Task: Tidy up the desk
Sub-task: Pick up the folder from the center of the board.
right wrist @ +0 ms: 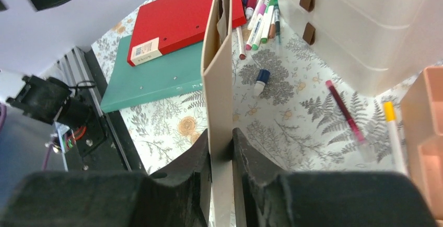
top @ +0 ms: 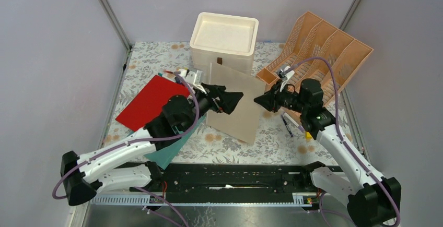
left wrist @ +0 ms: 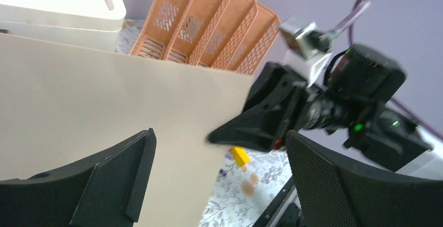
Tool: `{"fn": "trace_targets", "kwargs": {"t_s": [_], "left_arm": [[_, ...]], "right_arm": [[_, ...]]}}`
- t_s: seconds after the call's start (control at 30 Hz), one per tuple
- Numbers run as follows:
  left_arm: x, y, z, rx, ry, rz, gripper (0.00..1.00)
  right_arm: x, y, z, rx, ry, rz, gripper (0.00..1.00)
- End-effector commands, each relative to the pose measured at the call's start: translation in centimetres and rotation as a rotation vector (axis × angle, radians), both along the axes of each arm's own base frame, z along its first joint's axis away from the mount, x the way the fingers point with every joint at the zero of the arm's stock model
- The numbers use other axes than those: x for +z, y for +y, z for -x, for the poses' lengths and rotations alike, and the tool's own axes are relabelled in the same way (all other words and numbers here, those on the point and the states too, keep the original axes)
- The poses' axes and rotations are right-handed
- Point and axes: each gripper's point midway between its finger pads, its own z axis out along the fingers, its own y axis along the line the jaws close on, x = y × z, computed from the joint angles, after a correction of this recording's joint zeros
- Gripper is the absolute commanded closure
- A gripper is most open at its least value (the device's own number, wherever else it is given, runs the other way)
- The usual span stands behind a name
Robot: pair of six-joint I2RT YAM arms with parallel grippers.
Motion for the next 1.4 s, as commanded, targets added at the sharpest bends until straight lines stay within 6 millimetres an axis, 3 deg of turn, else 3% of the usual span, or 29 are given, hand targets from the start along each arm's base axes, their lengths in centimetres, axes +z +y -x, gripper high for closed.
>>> {"fn": "trace_targets", "kwargs": {"t_s": [0.0, 0.3, 0.63, 0.7, 0.87, 1.17, 1.37], "left_arm": [[-1.2, 0.7, 1.6, -0.128, -0.118, -0.085, 0.01], [-2.5, 4.5, 2.0, -0.088, -0.249, -0.056, 0.01], [-4.7, 8.9, 2.3, -0.011, -0.322, 0.074, 0.01], [-5.9, 9.6, 2.0, 0.012, -0.320, 0.081, 0.01], [-6.9, 10.2, 1.3, -0.007, -0.291, 0.124, 0.01], [-6.7, 11.8, 0.1, -0.155, -0.199, 0.265, 0.01], [-6.7, 12.6, 0.9, -0.262, -0.215, 0.354, 0.01]], "right_arm": [[4.3, -0.3, 1.9, 0.167, -0.197, 0.041, 1.00], [5.6, -1.7, 5.5, 0.277, -0.230, 0.137, 1.00], [6.4, -2.8, 5.7, 0.274, -0.237, 0.115, 1.00], [6.9, -3.2, 5.8, 0.271, -0.242, 0.097, 1.00], [8.3, -3.9, 5.9, 0.260, -0.252, 0.066, 1.00], [10.9, -3.4, 6.1, 0.322, -0.200, 0.020, 1.00], [11.7, -3.5, 5.9, 0.304, -0.189, 0.021, 1.00]]}}
